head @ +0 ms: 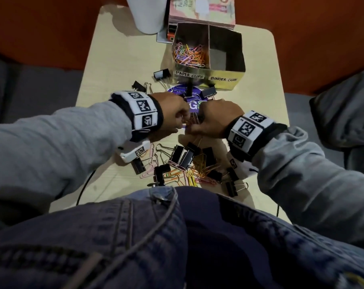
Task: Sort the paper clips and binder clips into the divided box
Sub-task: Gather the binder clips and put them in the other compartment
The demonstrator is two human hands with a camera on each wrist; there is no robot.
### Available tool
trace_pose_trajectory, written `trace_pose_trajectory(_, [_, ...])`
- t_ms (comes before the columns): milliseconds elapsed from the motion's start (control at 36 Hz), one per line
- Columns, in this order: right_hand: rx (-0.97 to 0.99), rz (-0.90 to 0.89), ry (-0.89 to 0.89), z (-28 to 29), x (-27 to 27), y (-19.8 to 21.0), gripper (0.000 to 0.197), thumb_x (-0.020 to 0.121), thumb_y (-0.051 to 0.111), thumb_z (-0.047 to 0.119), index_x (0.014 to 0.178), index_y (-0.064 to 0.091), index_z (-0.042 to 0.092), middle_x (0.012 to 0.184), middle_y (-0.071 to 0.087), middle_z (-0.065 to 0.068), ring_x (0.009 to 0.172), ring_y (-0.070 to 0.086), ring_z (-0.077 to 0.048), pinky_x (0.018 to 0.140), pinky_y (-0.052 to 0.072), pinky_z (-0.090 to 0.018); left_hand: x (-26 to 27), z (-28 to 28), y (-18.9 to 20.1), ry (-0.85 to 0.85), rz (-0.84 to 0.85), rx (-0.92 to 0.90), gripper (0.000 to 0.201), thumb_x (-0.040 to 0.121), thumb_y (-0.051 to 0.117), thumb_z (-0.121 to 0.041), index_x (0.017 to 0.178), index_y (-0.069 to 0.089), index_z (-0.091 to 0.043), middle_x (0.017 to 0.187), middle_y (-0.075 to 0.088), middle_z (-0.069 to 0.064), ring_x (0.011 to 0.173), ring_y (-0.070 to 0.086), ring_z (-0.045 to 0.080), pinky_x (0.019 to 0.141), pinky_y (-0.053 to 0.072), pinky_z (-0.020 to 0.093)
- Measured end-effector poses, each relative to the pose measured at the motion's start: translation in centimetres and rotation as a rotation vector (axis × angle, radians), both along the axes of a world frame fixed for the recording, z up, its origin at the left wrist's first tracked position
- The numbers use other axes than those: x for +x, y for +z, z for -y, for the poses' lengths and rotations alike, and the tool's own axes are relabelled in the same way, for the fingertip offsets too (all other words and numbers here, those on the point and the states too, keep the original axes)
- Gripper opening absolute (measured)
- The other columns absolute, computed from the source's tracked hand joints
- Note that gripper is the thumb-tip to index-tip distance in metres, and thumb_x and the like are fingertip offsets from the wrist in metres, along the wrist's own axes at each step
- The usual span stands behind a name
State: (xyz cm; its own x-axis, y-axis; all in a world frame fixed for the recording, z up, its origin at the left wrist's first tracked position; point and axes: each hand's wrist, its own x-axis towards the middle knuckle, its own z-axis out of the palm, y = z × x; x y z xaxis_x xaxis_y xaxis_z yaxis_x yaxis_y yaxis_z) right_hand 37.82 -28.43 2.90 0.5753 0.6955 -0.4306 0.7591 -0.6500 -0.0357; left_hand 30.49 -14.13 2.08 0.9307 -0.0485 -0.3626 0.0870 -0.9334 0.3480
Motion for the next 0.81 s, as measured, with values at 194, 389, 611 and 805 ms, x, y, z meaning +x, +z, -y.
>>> trace_pose_trajectory(194, [-0.05,0.067,0.018,-1.4,-0.5,-0.6,0.037,0.087,0.058,0.03,0.118,0.052,0.01,0.117,0.062,-0.014,0.105,0.06,-0.034,0.077,0.045,-0.036,-3.2,-3.3,0.8,0.157,0.071,-0.132,0.021,0.084,0.067,-0.025,0.104,0.068,-0.03,0.08,0.056,-0.013,0.073,0.052,0.008,0.071,0.037,0.024])
trace_pose_trajectory(389, [-0.11,0.082,0.012,-2.6,-0.3,-0.3,0.035,0.083,0.064,0.032,0.112,0.059,0.013,0.113,0.063,-0.012,0.102,0.061,-0.032,0.079,0.048,-0.036,-7.7,-4.3,1.7,0.169,-0.007,-0.017,0.018,0.083,0.069,-0.031,0.1,0.064,-0.028,0.085,0.053,-0.012,0.075,0.052,0.009,0.068,0.04,0.028])
trace_pose_trajectory(611, [-0.048,0.132,0.114,-3.1,-1.2,-0.1,0.053,0.077,0.067,0.039,0.12,0.051,0.013,0.118,0.057,-0.012,0.099,0.061,-0.034,0.073,0.048,-0.038,-11.1,-1.4,0.5,0.199,-0.008,0.042,0.026,0.083,0.065,-0.041,0.103,0.053,-0.028,0.096,0.046,-0.013,0.08,0.043,0.007,0.07,0.034,0.026])
trace_pose_trajectory(805, [-0.071,0.256,0.365,-3.6,-3.2,-0.5,0.033,0.097,0.035,0.012,0.125,0.05,0.002,0.122,0.055,-0.017,0.1,0.061,-0.036,0.062,0.038,-0.037,-11.9,-0.2,0.3,0.193,-0.055,0.088,0.034,0.084,0.061,-0.045,0.109,0.047,-0.028,0.109,0.047,-0.007,0.087,0.051,0.016,0.073,0.042,0.03])
